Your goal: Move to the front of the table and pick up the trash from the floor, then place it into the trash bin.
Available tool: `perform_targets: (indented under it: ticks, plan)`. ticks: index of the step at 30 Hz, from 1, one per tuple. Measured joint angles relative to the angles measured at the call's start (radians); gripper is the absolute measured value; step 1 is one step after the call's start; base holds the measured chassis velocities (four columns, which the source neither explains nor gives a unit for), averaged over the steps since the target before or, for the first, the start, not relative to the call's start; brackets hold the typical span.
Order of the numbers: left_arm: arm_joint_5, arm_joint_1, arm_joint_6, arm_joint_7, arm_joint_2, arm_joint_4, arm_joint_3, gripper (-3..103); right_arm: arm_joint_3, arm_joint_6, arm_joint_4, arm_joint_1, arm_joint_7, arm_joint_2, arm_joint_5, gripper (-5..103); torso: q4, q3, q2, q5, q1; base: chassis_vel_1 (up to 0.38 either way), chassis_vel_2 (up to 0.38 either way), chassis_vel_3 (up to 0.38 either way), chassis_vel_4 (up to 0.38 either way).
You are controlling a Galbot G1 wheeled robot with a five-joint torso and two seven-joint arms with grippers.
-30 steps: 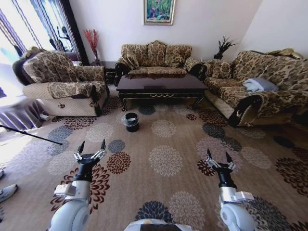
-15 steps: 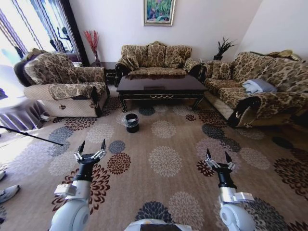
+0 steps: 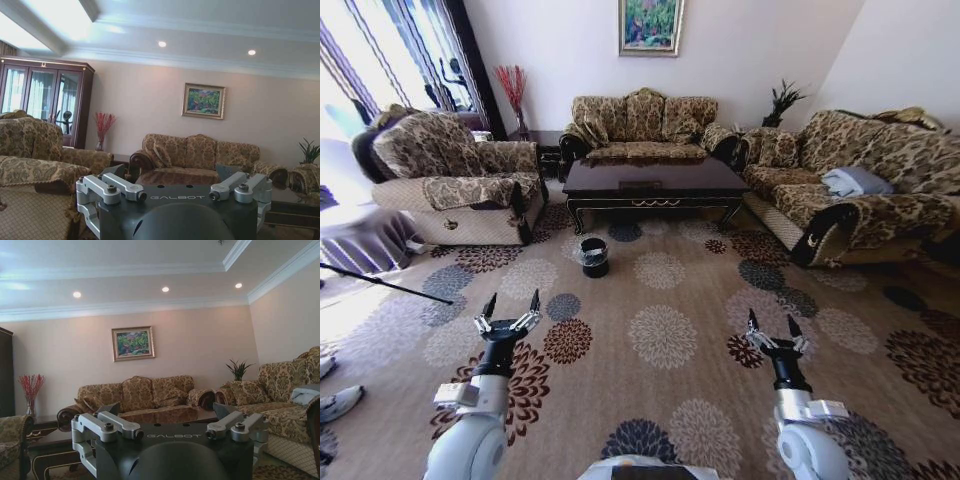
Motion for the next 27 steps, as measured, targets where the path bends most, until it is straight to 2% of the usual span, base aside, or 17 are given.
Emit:
perform_targets:
  ticks: [13, 15, 19, 27]
  plan:
    - [0.002, 0.003, -0.001, -0.001, 0.000, -0.002, 0.000, 100, 0.002, 0.001, 0.004, -0.004, 0.001, 0.002, 0.001, 100, 0.0000, 0.032, 0.058, 0.0000, 0.026, 0.000, 0.000, 0.000, 0.000]
    - [0.011, 0.005, 0.001, -0.031, 0.000, -0.006, 0.007, 100, 0.003, 0.002, 0.005, -0.005, 0.001, 0.002, 0.001, 100, 0.0000, 0.039, 0.073, 0.0000, 0.033, 0.000, 0.000, 0.000, 0.000]
    - [0.013, 0.005, 0.005, -0.061, 0.000, -0.007, 0.012, 100, 0.003, 0.002, 0.007, -0.005, 0.001, 0.000, 0.001, 100, 0.0000, 0.044, 0.084, 0.0000, 0.039, 0.000, 0.000, 0.000, 0.000]
    - [0.013, 0.005, 0.007, -0.069, 0.002, -0.006, 0.012, 100, 0.005, 0.002, 0.006, -0.005, 0.002, -0.003, 0.001, 100, 0.0000, 0.045, 0.086, 0.0000, 0.040, 0.000, 0.000, 0.000, 0.000]
